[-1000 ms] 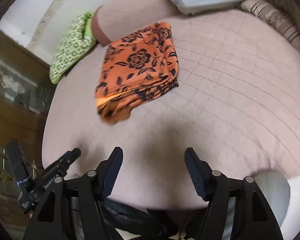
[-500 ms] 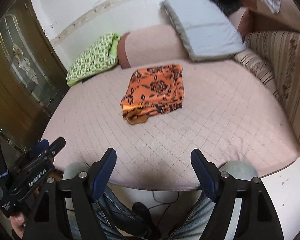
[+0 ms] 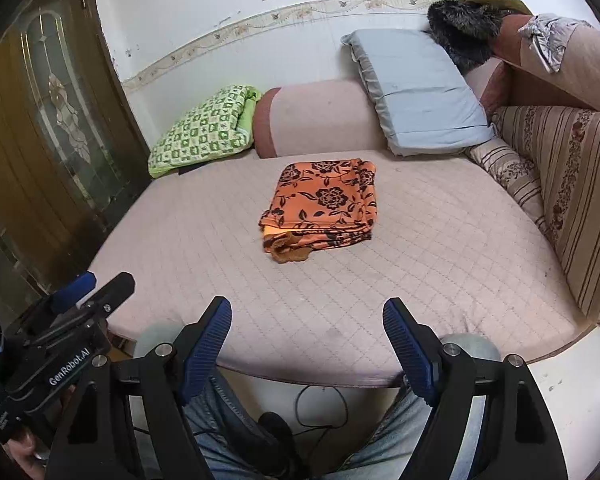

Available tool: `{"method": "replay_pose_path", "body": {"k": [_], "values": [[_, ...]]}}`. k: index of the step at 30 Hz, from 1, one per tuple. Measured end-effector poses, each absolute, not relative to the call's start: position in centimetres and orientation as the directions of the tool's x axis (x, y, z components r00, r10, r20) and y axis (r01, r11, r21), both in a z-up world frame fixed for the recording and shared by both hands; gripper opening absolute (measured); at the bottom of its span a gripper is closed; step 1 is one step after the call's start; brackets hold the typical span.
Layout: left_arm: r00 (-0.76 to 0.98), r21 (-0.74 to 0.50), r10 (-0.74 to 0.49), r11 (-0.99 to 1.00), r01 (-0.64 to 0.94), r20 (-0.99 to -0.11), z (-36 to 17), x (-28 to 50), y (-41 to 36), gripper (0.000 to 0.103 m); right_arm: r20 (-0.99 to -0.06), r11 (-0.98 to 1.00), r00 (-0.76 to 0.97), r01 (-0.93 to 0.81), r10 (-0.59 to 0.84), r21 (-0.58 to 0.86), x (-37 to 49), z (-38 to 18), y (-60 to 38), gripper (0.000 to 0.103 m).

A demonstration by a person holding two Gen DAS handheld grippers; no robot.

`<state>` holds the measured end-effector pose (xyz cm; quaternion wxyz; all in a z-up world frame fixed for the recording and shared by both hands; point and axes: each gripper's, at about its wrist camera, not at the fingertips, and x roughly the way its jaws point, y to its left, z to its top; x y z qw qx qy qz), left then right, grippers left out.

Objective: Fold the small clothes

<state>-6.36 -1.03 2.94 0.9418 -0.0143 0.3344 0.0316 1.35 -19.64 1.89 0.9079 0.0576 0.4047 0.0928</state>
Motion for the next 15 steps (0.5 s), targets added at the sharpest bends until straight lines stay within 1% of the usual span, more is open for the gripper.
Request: {"method": "replay_pose_path", "body": {"k": [10,15], "values": [[0.766,0.002,0.036,0.999,-0.046,-0.642,3.9,-6.1,0.0,0.071,-0.706,0.984,0.687,-0.096,0.173,0.149,0.6,2.9,-20.3,0.08],[0.774,0.006,0.03,0.999,-0.035,-0.633,4.4,-6.3,0.4,0.071,-0.704,0.985,0.689,-0.1,0.173,0.144,0.4,3.0,-20.2,0.08]]}}
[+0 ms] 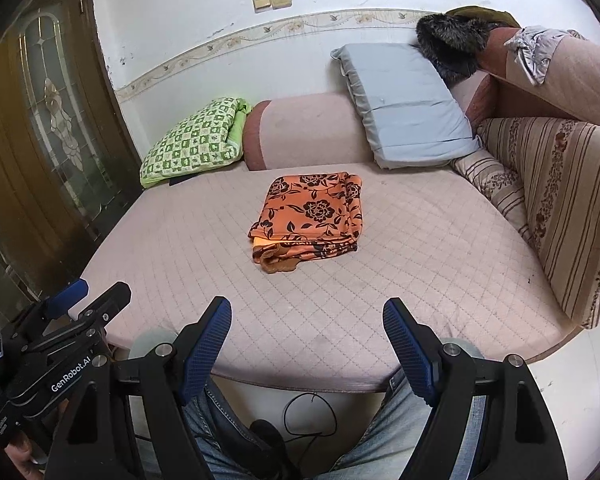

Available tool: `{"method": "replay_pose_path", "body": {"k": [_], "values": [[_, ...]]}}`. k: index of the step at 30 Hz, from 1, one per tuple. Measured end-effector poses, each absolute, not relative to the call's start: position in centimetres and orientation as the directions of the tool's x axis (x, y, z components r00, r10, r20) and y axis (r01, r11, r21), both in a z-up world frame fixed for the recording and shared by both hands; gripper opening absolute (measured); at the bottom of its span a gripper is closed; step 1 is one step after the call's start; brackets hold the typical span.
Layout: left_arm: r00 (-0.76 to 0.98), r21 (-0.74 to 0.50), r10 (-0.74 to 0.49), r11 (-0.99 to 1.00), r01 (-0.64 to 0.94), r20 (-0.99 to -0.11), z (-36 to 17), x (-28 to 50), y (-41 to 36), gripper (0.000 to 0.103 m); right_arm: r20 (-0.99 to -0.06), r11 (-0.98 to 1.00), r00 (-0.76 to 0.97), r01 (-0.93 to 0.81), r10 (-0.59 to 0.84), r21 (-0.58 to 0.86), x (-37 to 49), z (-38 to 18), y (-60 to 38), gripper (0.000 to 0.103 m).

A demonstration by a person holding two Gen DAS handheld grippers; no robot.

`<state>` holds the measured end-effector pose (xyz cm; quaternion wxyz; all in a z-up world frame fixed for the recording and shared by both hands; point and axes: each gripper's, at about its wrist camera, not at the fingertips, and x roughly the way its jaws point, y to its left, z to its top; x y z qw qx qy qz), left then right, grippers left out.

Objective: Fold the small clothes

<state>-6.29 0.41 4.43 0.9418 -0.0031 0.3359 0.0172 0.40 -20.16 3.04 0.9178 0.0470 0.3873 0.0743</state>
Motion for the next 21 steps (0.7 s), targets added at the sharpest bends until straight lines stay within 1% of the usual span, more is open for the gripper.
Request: {"method": "replay_pose_path", "body": {"k": [21], "values": [[0.75,0.021,0.026,1.0,-0.017,-0.661,3.3,-3.7,1.0,0.071,-0.73,0.987,0.664,-0.096,0.16,0.13,1.9,2.2,-20.5,0.08]]}}
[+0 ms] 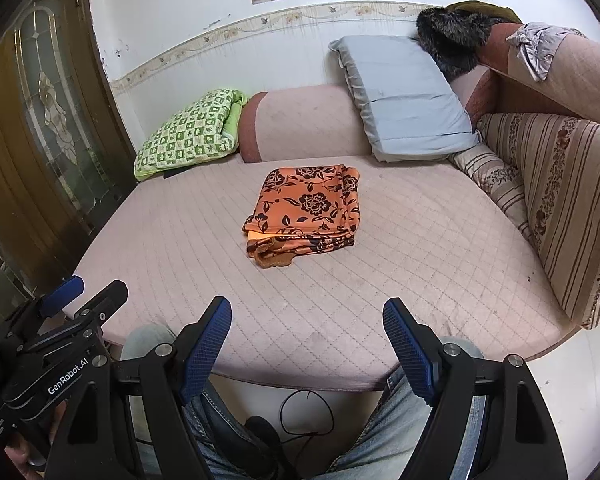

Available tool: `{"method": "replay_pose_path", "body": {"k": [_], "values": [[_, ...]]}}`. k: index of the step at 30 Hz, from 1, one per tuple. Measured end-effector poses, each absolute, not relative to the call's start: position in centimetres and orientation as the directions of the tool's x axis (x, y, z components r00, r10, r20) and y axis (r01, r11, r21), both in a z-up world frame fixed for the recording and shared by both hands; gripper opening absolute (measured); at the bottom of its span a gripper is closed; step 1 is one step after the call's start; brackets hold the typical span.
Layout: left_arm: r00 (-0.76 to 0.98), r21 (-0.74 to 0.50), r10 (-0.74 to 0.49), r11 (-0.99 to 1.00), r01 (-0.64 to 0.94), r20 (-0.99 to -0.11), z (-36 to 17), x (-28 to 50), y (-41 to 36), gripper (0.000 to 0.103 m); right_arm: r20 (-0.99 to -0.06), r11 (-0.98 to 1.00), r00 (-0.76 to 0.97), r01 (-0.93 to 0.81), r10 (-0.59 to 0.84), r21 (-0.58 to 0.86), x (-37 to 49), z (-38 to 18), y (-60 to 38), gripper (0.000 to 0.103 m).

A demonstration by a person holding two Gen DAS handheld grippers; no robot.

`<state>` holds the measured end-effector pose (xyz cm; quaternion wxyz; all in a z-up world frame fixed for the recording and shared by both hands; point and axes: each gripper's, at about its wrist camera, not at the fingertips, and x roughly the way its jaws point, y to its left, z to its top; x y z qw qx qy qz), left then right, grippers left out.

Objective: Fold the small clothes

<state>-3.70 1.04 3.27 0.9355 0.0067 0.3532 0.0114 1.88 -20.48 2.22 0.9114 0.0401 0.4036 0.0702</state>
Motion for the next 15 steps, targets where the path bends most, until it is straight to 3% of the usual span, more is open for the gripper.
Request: {"method": "replay_pose_path", "body": {"k": [15], "values": [[0.689,0.028,0.037,0.999,-0.024,-0.724,1.0,1.8,0.6,0.071,-0.787,0.99,0.601,-0.084,0.14,0.112,5.4,-0.3,-20.0,0.08]]}}
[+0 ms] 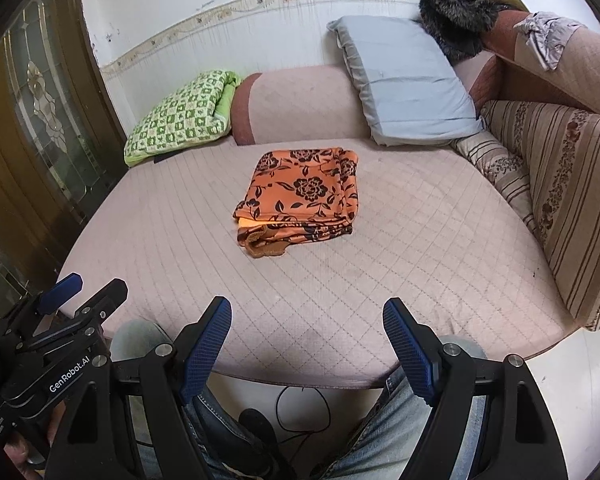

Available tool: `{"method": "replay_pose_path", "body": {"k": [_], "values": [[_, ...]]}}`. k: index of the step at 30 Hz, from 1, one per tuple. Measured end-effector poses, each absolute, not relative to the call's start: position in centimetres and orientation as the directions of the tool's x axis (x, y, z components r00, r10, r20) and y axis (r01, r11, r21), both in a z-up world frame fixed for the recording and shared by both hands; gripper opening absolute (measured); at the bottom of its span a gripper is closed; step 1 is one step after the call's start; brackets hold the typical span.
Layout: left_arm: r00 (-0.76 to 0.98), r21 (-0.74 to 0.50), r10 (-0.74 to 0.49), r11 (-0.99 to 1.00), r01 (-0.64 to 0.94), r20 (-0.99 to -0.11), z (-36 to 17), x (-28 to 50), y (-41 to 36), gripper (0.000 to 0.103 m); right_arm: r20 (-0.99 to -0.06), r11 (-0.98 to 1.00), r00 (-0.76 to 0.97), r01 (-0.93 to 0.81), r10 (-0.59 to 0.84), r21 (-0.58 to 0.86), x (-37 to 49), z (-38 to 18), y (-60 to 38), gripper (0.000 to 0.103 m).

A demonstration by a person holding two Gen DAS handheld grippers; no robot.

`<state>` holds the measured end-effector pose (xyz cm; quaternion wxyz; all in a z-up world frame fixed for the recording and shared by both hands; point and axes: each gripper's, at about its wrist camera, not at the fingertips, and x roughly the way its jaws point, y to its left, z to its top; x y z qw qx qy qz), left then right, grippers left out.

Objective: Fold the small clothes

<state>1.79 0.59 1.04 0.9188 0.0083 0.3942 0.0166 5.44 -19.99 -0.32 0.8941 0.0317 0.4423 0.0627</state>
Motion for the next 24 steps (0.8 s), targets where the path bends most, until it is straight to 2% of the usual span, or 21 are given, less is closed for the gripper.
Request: {"method": "replay_pose_path", "body": {"k": [16,24], "values": [[0.608,0.029,0.037,0.999,-0.023,-0.793,-3.1,11.9,-0.5,0.071,-0.85,0.995,0.517,-0.061,0.102,0.083,12.6,-4.6,-20.2,0.08],[0.602,0.028,0.042,0.999,-0.032,-0.798,-4.2,13.8,-1.0,0.071,-0.858,0.994,0.502,-0.07,0.109,0.085,14.6,-5.5,-20.2,0.08]]}}
